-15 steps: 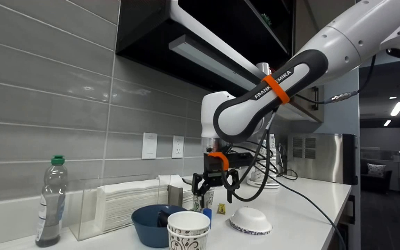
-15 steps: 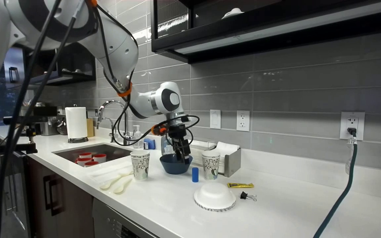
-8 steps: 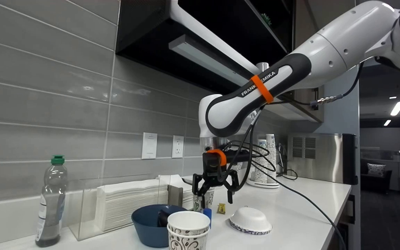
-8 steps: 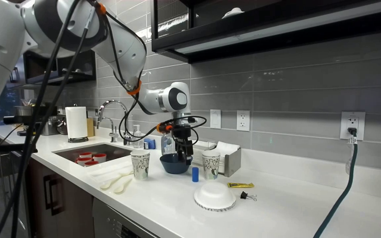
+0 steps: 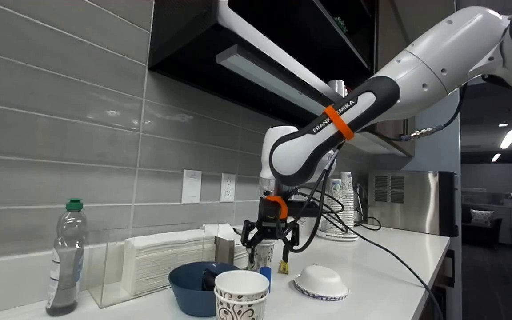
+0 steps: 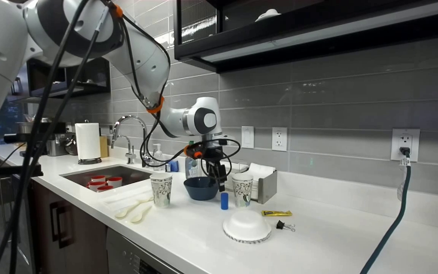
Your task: Put one blue block in the blue bowl.
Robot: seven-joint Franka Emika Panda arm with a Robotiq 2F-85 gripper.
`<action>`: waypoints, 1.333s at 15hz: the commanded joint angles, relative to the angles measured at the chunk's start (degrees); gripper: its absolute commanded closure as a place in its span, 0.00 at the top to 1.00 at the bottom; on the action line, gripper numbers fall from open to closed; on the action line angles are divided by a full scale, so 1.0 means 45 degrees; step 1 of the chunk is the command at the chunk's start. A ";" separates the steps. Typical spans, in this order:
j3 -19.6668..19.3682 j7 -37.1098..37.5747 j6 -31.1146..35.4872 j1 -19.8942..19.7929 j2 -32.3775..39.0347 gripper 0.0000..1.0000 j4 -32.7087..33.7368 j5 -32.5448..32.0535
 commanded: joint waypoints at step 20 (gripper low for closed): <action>-0.1707 0.0973 0.3529 0.1348 0.0299 0.52 -0.1365 -0.0554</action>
